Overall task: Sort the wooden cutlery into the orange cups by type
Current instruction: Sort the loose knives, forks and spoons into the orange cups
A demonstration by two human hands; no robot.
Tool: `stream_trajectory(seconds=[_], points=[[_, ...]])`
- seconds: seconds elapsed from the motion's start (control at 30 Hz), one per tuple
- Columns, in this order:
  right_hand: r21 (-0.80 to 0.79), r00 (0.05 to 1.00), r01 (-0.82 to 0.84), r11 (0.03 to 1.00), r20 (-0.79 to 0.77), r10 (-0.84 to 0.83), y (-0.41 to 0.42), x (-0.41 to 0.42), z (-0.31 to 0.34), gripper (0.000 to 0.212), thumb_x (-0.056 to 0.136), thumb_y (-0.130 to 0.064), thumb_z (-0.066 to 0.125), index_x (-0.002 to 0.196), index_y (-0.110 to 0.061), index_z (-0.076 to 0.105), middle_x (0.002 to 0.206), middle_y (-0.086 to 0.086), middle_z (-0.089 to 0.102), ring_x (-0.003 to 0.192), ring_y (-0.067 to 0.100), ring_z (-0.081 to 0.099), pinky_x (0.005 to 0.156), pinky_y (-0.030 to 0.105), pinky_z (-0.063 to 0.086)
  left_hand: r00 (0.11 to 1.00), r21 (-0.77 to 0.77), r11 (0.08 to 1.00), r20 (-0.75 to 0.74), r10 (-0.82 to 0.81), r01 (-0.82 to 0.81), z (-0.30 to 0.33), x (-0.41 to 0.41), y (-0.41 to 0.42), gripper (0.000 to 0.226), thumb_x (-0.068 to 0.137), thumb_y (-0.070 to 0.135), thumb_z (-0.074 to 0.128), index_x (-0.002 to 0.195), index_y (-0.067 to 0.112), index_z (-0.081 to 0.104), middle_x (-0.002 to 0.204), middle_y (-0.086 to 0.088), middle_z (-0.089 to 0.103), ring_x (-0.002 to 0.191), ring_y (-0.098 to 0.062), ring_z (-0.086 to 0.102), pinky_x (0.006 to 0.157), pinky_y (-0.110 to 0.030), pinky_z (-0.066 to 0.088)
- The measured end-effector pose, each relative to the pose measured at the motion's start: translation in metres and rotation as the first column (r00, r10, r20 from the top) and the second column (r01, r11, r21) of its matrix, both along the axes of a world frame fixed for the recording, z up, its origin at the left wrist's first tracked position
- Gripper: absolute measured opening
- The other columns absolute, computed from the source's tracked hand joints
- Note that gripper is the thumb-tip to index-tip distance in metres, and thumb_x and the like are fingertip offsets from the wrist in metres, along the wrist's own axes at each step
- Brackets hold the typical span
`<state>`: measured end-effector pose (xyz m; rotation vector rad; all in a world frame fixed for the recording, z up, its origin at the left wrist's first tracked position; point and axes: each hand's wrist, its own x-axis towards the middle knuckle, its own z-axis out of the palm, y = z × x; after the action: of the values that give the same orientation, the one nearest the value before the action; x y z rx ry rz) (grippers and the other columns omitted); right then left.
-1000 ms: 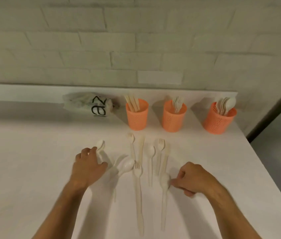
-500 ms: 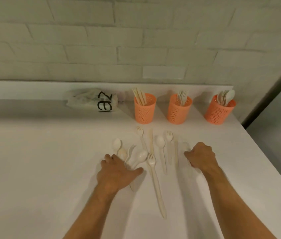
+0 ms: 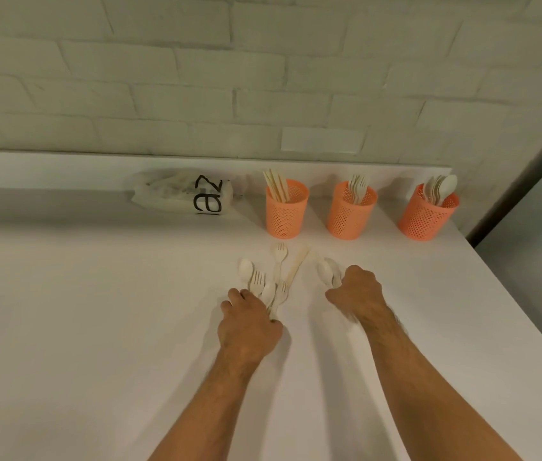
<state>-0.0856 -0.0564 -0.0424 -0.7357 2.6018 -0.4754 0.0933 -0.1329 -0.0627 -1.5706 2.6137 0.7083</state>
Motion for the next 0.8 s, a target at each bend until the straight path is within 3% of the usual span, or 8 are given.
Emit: stream_trajectory(seconds=[0.1, 0.17, 0.23, 0.33, 0.43, 0.5, 0.57, 0.8], points=[[-0.044, 0.999, 0.009, 0.999, 0.054, -0.007, -0.009, 0.008, -0.002, 0.04, 0.081, -0.05, 0.067, 0.096, -0.016, 0.052, 0.097, 0.004, 0.062, 0.092, 0.025, 0.062, 0.074, 0.031, 0.051, 1.0, 0.024, 1.0, 0.007, 0.014, -0.014, 0.003, -0.005, -0.003, 0.072, 0.085, 0.047, 0.06, 0.134, 0.001, 0.034, 0.129, -0.01, 0.035, 0.119, -0.027, 0.039, 0.077, -0.03, 0.04], [-0.036, 0.999, 0.009, 0.999, 0.048, -0.007, -0.02, 0.014, -0.005, 0.057, 0.079, -0.063, 0.062, 0.109, -0.015, 0.057, 0.11, 0.009, 0.062, 0.107, 0.029, 0.06, 0.085, 0.035, 0.054, 0.999, 0.018, 1.0, 0.046, 0.002, -0.003, 0.002, -0.008, -0.005, 0.075, 0.083, 0.046, 0.064, 0.134, 0.001, 0.033, 0.129, -0.011, 0.035, 0.119, -0.027, 0.04, 0.079, -0.03, 0.042], [0.029, 1.0, 0.01, 1.0, -0.02, -0.009, -0.032, 0.018, -0.004, 0.078, 0.082, -0.071, 0.055, 0.127, -0.007, 0.054, 0.124, 0.013, 0.057, 0.117, 0.031, 0.053, 0.095, 0.039, 0.05, 0.999, 0.02, 1.0, 0.048, -0.011, 0.01, 0.0, -0.01, -0.006, 0.068, 0.084, 0.039, 0.063, 0.132, 0.0, 0.035, 0.129, -0.012, 0.037, 0.117, -0.028, 0.042, 0.081, -0.029, 0.042], [0.08, 0.997, 0.012, 0.997, -0.081, -0.006, -0.048, 0.023, -0.003, 0.091, 0.08, -0.074, 0.055, 0.134, -0.001, 0.047, 0.128, 0.013, 0.053, 0.119, 0.03, 0.051, 0.094, 0.039, 0.047, 0.999, 0.015, 1.0, 0.021, -0.025, 0.024, -0.001, -0.008, -0.01, 0.054, 0.086, 0.03, 0.061, 0.127, 0.002, 0.04, 0.126, -0.014, 0.041, 0.111, -0.028, 0.047, 0.081, -0.027, 0.042], [0.061, 0.999, 0.041, 0.997, -0.018, -0.04, -0.058, 0.021, 0.001, 0.08, 0.072, -0.063, 0.068, 0.125, -0.005, 0.053, 0.121, 0.011, 0.058, 0.111, 0.029, 0.057, 0.09, 0.036, 0.053, 1.0, 0.007, 1.0, 0.012, 0.0, -0.001, -0.001, -0.005, -0.017, 0.049, 0.087, 0.022, 0.06, 0.127, 0.002, 0.04, 0.124, -0.014, 0.045, 0.108, -0.028, 0.051, 0.079, -0.026, 0.041], [0.027, 0.999, 0.036, 0.999, 0.014, -0.036, -0.06, 0.016, 0.005, 0.051, 0.071, -0.047, 0.072, 0.104, -0.011, 0.061, 0.104, 0.007, 0.065, 0.097, 0.027, 0.063, 0.085, 0.036, 0.057, 1.0, -0.005, 1.0, 0.021, 0.014, -0.013, -0.001, -0.002, -0.023, 0.046, 0.087, 0.02, 0.06, 0.125, 0.004, 0.042, 0.121, -0.013, 0.048, 0.106, -0.027, 0.054, 0.078, -0.026, 0.041], [0.009, 1.0, 0.021, 1.0, 0.017, -0.022, -0.058, 0.01, 0.01, 0.029, 0.075, -0.033, 0.072, 0.088, -0.014, 0.055, 0.091, 0.003, 0.062, 0.086, 0.025, 0.062, 0.079, 0.035, 0.059, 1.0, -0.012, 1.0, 0.017, 0.017, -0.017, -0.003, 0.001, -0.029, 0.042, 0.087, 0.02, 0.06, 0.123, 0.004, 0.045, 0.118, -0.013, 0.051, 0.103, -0.027, 0.056, 0.075, -0.026, 0.039], [0.044, 0.998, -0.067, 0.997, 0.012, 0.066, -0.052, 0.007, 0.01, 0.04, 0.073, -0.034, 0.079, 0.092, -0.014, 0.051, 0.09, 0.002, 0.058, 0.085, 0.024, 0.06, 0.069, 0.03, 0.053, 1.0, -0.033, 0.999, -0.008, 0.03, -0.031, -0.004, -0.01, -0.038, 0.035, 0.088, 0.021, 0.057, 0.117, 0.003, 0.05, 0.116, -0.014, 0.055, 0.105, -0.029, 0.058, 0.082, -0.03, 0.046]])
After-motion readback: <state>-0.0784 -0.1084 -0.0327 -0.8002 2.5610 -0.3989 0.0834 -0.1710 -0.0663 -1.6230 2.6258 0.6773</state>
